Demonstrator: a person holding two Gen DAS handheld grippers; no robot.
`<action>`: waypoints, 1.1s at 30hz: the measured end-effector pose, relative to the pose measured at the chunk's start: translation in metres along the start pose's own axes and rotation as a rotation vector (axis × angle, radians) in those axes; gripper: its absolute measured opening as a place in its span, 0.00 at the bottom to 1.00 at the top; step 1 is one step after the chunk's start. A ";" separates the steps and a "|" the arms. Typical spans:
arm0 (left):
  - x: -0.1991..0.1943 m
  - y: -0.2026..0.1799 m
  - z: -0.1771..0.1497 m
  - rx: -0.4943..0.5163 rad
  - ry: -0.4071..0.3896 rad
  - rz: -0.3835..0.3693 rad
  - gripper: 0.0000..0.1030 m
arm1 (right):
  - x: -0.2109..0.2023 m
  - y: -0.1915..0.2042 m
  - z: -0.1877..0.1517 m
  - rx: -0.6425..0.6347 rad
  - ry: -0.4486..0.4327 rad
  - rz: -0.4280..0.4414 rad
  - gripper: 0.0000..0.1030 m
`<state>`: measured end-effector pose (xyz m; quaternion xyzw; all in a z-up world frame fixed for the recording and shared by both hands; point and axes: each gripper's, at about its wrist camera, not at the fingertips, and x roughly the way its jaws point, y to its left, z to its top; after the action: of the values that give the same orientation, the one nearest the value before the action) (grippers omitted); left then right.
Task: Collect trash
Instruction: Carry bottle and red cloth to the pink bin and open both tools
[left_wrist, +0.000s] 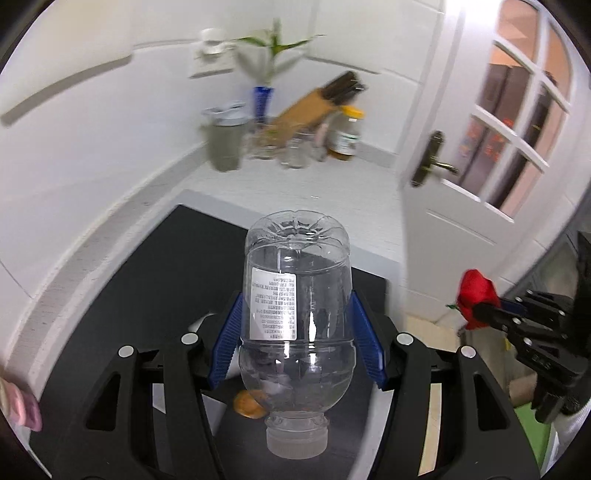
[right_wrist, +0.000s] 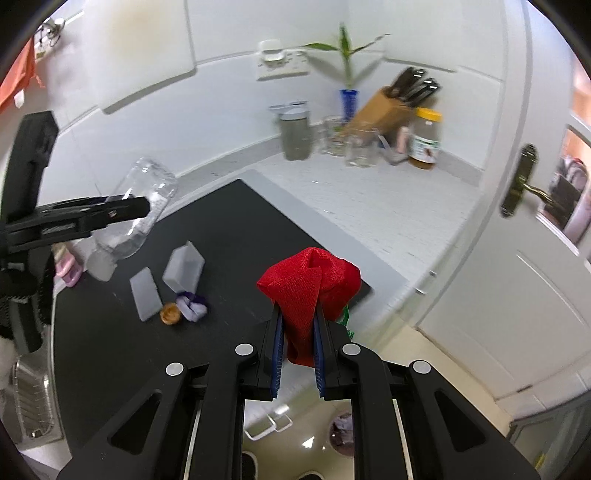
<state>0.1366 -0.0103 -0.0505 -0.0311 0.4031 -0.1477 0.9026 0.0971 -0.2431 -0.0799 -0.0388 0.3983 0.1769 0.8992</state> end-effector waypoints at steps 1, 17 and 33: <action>-0.001 -0.014 -0.006 0.009 0.002 -0.025 0.56 | -0.007 -0.007 -0.009 0.012 0.000 -0.015 0.13; 0.067 -0.175 -0.102 0.106 0.165 -0.223 0.56 | -0.001 -0.104 -0.142 0.186 0.148 -0.098 0.13; 0.206 -0.193 -0.218 0.075 0.313 -0.186 0.56 | 0.216 -0.173 -0.307 0.272 0.380 0.013 0.18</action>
<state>0.0589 -0.2412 -0.3114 -0.0110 0.5284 -0.2486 0.8117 0.0759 -0.4077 -0.4591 0.0526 0.5809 0.1171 0.8038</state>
